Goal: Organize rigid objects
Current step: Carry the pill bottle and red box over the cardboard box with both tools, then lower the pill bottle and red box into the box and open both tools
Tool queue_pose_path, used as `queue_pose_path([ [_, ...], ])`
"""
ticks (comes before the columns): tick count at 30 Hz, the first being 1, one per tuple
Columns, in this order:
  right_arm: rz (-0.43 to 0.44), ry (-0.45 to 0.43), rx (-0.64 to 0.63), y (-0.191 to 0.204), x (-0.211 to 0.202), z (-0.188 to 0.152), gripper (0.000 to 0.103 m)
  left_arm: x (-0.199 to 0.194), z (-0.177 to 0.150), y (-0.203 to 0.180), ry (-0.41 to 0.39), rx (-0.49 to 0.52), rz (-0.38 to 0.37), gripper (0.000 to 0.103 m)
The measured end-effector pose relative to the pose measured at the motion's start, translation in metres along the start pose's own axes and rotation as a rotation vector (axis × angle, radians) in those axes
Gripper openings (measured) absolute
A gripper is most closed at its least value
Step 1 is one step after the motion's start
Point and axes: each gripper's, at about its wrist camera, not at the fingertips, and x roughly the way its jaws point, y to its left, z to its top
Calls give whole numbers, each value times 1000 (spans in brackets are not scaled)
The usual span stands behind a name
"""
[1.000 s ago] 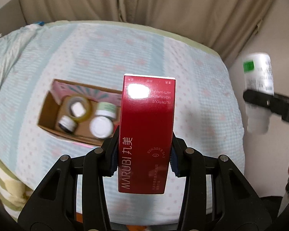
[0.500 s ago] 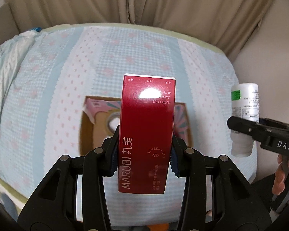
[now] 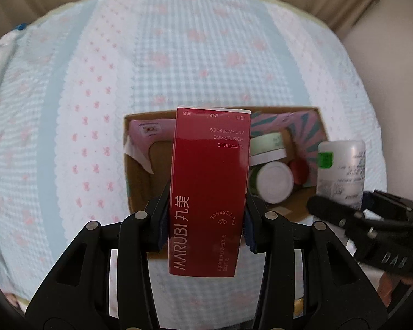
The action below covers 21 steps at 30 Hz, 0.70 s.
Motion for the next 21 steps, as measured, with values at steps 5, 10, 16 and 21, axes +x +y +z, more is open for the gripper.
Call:
queue_pose_path([
  [5,8,36,65,-5,45,3,46,41,12,16,30,14,0,39],
  [10,-10,66,93,-5,81,8,46,66,18,27,55,10,-16,39],
  [16,-62,77,77,-4,98,8,47,71,21,19,66,48,-6,44],
  [21,-96,17,37,-3,89,-3,101,54,23,11,7,67,-23,103],
])
